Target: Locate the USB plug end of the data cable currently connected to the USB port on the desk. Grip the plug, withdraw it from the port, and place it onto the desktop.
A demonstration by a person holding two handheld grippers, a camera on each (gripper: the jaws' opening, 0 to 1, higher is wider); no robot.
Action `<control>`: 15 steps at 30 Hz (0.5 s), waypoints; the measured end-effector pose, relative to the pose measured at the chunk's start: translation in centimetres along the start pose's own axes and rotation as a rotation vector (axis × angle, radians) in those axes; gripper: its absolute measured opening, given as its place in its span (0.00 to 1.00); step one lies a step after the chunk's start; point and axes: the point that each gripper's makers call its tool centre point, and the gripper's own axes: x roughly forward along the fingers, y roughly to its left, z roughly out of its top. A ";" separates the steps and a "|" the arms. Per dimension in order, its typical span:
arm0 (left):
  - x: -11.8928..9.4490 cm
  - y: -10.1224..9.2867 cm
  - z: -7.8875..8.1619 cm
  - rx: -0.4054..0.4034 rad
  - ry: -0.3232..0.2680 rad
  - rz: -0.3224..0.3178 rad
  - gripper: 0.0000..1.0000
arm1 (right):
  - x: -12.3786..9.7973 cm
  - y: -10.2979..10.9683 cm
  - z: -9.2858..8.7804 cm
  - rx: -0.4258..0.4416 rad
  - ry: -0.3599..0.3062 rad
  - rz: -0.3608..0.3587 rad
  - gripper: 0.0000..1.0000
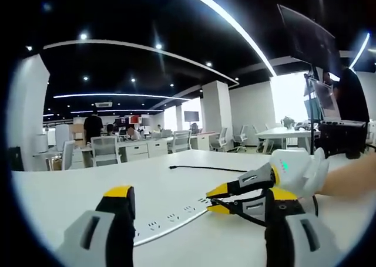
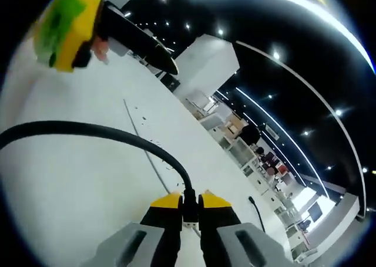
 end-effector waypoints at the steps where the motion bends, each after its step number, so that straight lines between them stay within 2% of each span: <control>1: 0.0 0.0 0.0 -0.003 -0.002 -0.001 0.92 | 0.0 0.0 0.0 0.003 -0.001 0.001 0.11; 8: 0.0 -0.1 0.0 -0.006 -0.003 0.001 0.92 | -0.2 0.3 0.0 0.027 -0.025 0.007 0.12; 15: -0.1 -0.1 0.2 -0.007 -0.006 -0.001 0.92 | -0.3 0.5 0.2 0.146 -0.064 0.053 0.13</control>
